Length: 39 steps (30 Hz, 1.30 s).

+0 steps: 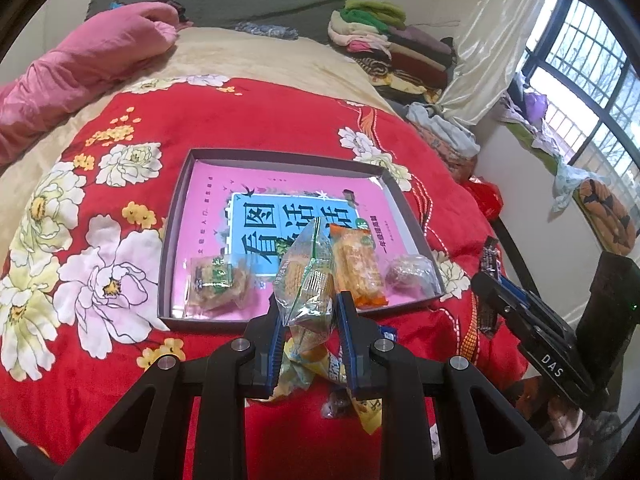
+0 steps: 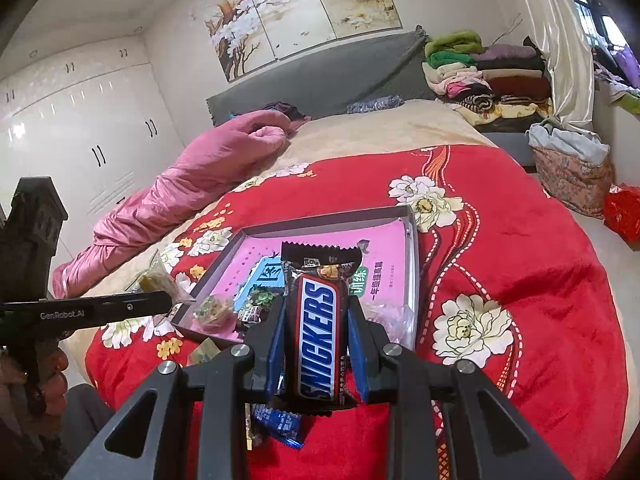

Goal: Organize snacks
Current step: 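Lift the candy bag with the left tool over the tray while the right tool carries the Snickers bar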

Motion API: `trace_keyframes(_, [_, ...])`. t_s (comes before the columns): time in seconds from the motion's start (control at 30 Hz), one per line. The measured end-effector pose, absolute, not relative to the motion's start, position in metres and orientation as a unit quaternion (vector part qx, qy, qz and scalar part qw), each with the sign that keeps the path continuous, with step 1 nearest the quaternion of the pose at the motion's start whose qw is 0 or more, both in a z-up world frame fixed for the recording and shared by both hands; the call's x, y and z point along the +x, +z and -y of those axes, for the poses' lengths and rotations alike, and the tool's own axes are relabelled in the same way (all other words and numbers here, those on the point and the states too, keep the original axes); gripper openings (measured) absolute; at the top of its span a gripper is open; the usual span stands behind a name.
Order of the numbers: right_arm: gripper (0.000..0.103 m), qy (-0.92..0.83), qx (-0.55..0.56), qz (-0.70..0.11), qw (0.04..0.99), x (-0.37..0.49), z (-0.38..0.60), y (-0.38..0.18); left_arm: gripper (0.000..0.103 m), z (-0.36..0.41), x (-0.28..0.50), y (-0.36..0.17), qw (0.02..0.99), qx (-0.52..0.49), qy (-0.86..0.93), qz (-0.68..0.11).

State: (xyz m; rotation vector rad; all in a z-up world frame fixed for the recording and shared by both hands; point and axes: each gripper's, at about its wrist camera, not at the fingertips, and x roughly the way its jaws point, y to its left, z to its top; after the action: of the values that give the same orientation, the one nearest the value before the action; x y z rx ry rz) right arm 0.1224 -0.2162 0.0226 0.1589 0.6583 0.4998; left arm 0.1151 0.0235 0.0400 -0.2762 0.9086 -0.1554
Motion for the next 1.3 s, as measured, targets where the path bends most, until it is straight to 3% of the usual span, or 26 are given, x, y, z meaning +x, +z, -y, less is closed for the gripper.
trace_keyframes(0.43, [0.029, 0.231, 0.086, -0.322, 0.914, 0.138, 0.224, 0.019, 0.025, -0.04, 0.128, 0.037, 0.887, -0.135, -0.054, -0.439])
trace_keyframes(1.3, [0.029, 0.256, 0.065, -0.356, 0.897, 0.178, 0.183, -0.012, 0.025, -0.021, 0.176, -0.019, 0.867, -0.081, -0.039, -0.491])
